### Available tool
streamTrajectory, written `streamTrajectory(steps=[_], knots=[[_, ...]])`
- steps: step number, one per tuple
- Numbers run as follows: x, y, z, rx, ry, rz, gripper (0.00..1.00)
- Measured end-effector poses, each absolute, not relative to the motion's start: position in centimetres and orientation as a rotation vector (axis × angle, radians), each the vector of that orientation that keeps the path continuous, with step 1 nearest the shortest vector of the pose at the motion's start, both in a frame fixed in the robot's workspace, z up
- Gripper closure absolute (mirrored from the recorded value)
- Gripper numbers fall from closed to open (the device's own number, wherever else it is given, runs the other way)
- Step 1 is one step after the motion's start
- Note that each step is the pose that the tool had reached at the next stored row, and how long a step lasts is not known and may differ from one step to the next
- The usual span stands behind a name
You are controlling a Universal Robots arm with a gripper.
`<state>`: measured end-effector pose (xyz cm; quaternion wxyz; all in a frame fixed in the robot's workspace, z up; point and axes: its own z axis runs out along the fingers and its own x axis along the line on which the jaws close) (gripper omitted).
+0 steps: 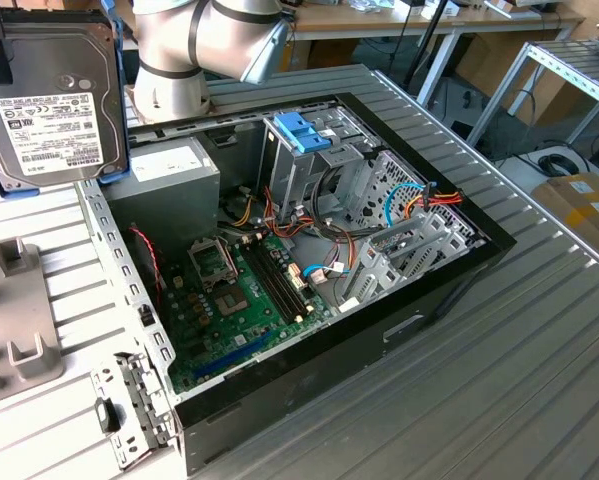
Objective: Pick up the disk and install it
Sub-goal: 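Pick up the disk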
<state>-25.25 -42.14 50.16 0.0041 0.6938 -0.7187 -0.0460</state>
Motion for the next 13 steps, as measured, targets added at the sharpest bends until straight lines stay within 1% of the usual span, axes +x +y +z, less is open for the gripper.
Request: streamTrajectory(steps=[13], knots=[[-24.86,-42.14,50.16,2.174,-2.252,-0.144,0.63]])
